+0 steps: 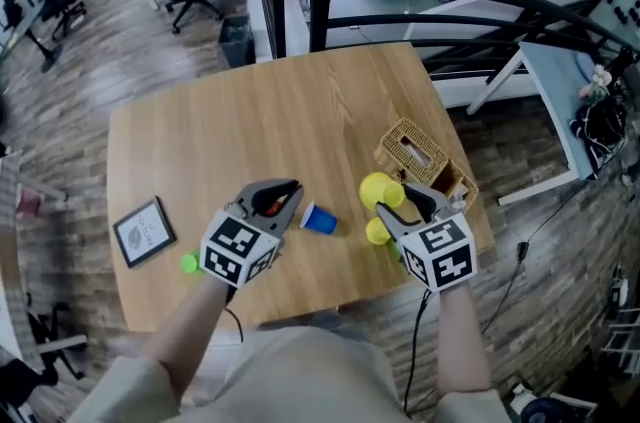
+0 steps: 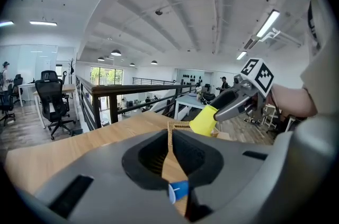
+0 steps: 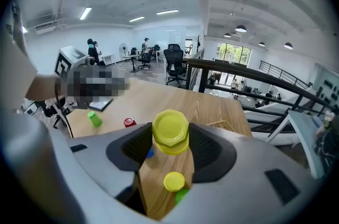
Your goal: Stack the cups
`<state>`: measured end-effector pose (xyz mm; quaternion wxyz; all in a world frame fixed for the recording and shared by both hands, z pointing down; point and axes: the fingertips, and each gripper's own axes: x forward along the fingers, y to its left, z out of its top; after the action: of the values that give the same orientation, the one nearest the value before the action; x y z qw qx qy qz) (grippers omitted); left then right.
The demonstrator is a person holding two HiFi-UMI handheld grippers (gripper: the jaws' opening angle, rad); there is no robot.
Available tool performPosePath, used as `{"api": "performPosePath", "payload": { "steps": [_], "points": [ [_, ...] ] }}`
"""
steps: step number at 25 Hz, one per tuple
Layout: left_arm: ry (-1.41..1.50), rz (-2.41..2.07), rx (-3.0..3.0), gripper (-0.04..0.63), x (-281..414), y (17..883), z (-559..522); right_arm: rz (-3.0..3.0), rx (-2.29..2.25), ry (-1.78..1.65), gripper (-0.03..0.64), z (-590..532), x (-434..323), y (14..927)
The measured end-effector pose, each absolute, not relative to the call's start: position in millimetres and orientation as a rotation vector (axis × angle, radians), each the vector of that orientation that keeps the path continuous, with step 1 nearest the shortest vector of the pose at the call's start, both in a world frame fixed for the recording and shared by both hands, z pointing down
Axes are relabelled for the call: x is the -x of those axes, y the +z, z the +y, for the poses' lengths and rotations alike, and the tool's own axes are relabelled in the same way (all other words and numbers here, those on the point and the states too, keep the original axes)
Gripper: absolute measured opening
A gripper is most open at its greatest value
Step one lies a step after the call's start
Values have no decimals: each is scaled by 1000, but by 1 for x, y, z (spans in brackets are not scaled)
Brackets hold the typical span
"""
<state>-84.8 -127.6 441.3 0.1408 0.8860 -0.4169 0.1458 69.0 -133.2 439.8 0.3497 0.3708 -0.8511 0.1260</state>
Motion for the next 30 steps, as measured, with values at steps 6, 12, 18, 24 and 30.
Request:
{"api": "performPosePath", "payload": {
  "steps": [6,12,18,24,30],
  "points": [
    [442,-1180,-2583,43,78,435,-93,-2199,-928,307,233,-89,-74,434],
    [495,-1152,-2582,43,73,447,-72,-2187,-955,343,233,-63,-89,438],
    [490,-1141,-2593,43,66,444,-69,-2171,-964,339,233,-55,-95,442],
    [472,-1084,-2641,43,36,432,-73,-2127,-1050,354,232,-63,-132,434],
    [474,-963,-2712,43,-10,426,-80,-2021,-1153,408,232,-67,-189,439]
  ]
}}
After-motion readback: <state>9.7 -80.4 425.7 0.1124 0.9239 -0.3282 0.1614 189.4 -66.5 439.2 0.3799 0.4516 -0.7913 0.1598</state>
